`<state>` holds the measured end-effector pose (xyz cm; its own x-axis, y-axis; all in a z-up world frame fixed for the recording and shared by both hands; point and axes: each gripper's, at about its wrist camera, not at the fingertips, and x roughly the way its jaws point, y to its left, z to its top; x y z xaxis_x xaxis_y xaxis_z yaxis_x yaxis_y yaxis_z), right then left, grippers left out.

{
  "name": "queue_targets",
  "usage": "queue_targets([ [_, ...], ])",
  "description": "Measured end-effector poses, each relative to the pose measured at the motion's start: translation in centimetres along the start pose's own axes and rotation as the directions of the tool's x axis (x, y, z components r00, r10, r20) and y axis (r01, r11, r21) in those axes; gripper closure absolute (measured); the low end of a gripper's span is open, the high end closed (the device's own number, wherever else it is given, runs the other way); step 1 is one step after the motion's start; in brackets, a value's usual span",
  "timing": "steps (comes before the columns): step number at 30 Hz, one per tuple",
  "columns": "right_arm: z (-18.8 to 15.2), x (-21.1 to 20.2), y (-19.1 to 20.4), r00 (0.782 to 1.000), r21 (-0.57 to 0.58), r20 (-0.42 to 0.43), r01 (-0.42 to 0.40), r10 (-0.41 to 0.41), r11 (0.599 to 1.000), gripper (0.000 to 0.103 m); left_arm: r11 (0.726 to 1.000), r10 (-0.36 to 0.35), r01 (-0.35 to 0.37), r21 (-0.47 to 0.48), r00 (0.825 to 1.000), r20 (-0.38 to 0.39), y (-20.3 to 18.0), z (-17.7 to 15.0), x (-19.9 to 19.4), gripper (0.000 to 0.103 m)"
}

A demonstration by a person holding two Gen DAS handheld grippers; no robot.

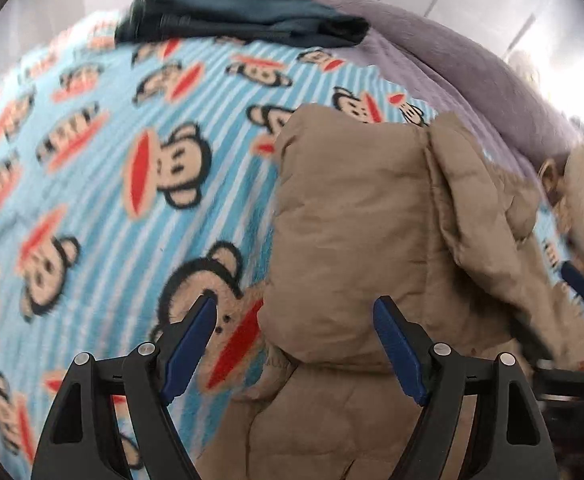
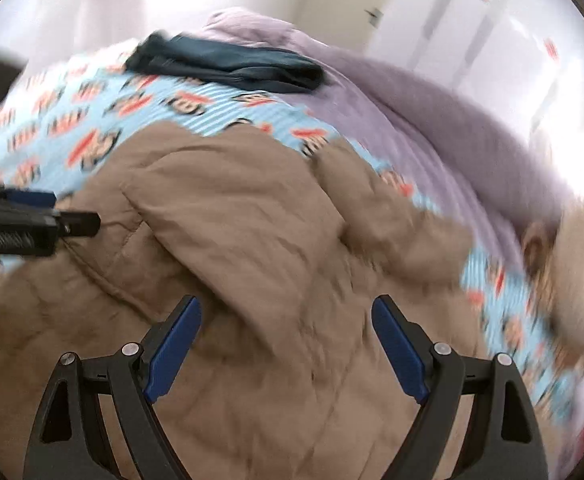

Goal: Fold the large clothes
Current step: 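Lift the held jacket side and fold it over the jacket body, then open both grippers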

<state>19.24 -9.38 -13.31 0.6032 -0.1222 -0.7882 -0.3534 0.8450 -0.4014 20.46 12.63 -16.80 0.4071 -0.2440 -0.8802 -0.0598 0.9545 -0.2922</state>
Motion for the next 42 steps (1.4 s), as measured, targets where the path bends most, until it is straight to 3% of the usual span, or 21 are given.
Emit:
queue_targets([
  [2,0.9,1.4,1.0,0.998,-0.052,0.004,0.064,-0.064,0.997,0.014,0.998,-0.051,0.051,-0.045,0.999,-0.003,1.1,1.0,0.1,0.021],
  [4,2.0,2.8,0.3,0.995,-0.028,-0.011,0.1,-0.1,0.995,0.015,0.994,-0.09,0.089,-0.061,0.996,-0.001,1.8,1.9,0.0,0.021],
  [5,2.6,3.0,-0.4,0.995,0.011,-0.017,0.096,-0.096,0.995,0.021,0.991,-0.117,0.116,-0.07,0.993,-0.007,2.1,2.6,0.1,0.021],
  [6,3.1,3.2,-2.0,0.997,0.096,-0.024,0.072,-0.07,0.993,0.035,0.987,-0.138,0.137,-0.079,0.99,-0.017,2.3,3.3,0.4,0.021],
  [7,3.3,3.3,-3.4,0.999,0.166,-0.033,0.041,-0.036,0.985,0.089,0.986,-0.149,0.146,-0.084,0.989,-0.024,2.3,3.4,0.6,0.021],
  [8,3.2,3.6,-5.4,0.998,0.27,-0.052,-0.016,0.032,0.963,0.099,0.983,-0.162,0.158,-0.092,0.986,-0.038,2.2,3.9,1.0,0.021],
  [11,1.4,4.5,-10.6,0.986,0.54,-0.055,-0.105,0.159,0.835,0.099,0.973,-0.21,0.201,-0.114,0.975,-0.072,1.4,4.7,2.7,0.021],
  [13,-1.1,4.7,-13.5,0.979,0.668,-0.053,-0.111,0.196,0.736,0.099,0.969,-0.234,0.224,-0.106,0.968,-0.088,0.3,4.9,3.5,0.021],
  [16,-4.2,4.9,-15.5,0.975,0.742,-0.076,-0.085,0.21,0.665,0.099,0.968,-0.251,0.246,-0.058,0.96,-0.12,-2.0,5.0,4.7,0.021],
  [18,-6.3,5.4,-16.5,0.961,0.79,-0.085,-0.096,0.263,0.606,0.099,0.967,-0.253,0.253,-0.022,0.957,-0.145,-4.0,5.2,5.7,0.021],
  [21,-9.7,6.2,-17.7,0.934,0.873,-0.052,-0.129,0.353,0.471,0.099,0.971,-0.23,0.236,0.023,0.959,-0.164,-6.2,5.2,6.6,0.021],
  [22,-10.4,6.4,-18.0,0.929,0.891,-0.033,-0.14,0.369,0.431,0.099,0.975,-0.201,0.213,0.062,0.967,-0.155,-7.2,5.2,6.7,0.029],
  [23,-11.1,6.6,-18.2,0.92,0.911,-0.008,-0.154,0.391,0.383,0.099,0.975,-0.191,0.205,0.087,0.97,-0.147,-7.8,5.2,6.6,0.053],
  [26,-11.9,7.2,-18.3,0.902,0.938,0.047,-0.188,0.429,0.291,0.099,0.971,-0.184,0.202,0.125,0.973,-0.143,-7.8,5.6,6.1,0.072],
  [30,-10.8,8.5,-16.7,0.857,0.94,0.133,-0.268,0.497,0.211,0.099,0.978,-0.15,0.165,0.131,0.982,-0.117,-4.2,6.4,5.4,0.073],
  [35,-6.9,11.5,-13.1,0.81,0.927,0.189,-0.334,0.555,0.171,0.099,0.992,-0.11,0.116,0.042,0.987,-0.119,0.9,7.5,6.5,0.073],
  [37,-6.0,12.3,-12.4,0.808,0.931,0.184,-0.326,0.56,0.164,0.099,0.995,-0.093,0.097,0.03,0.99,-0.109,0.9,7.6,6.3,0.073],
  [40,-5.2,11.9,-12.6,0.825,0.932,0.151,-0.303,0.544,0.201,0.096,0.998,-0.043,0.045,0.045,0.997,-0.057,0.1,7.5,4.8,0.073],
  [42,-5.1,10.8,-13.4,0.838,0.931,0.113,-0.277,0.534,0.238,0.081,0.998,-0.033,0.034,0.05,0.999,-0.018,0.3,7.6,3.2,0.073],
])
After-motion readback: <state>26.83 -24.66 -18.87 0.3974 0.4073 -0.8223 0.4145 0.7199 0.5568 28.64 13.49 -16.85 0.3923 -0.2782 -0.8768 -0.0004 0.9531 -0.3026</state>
